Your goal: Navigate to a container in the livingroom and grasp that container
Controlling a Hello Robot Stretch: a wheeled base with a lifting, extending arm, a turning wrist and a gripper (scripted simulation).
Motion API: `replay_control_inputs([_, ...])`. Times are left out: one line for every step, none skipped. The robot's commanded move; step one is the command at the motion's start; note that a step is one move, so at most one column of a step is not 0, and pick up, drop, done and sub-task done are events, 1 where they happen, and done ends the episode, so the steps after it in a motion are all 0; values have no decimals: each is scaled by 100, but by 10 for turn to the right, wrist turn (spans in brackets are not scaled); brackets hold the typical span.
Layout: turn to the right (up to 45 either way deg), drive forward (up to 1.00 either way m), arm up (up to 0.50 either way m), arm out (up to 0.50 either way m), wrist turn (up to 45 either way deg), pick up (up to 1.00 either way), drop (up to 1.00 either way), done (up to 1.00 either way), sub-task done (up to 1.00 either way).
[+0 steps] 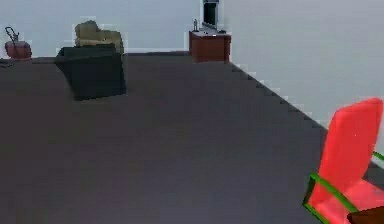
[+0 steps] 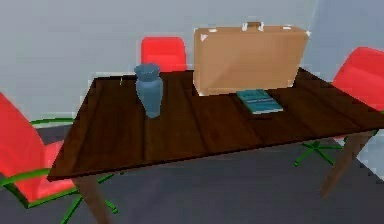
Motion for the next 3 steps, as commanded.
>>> replay_control_inputs([360, 0, 0, 0, 0, 0, 0, 0, 0])
replay_control_inputs([0, 50, 0, 0, 0, 0, 0, 0, 0])
replay_control_inputs([-150, 0, 0, 0, 0, 0, 0, 0, 0])
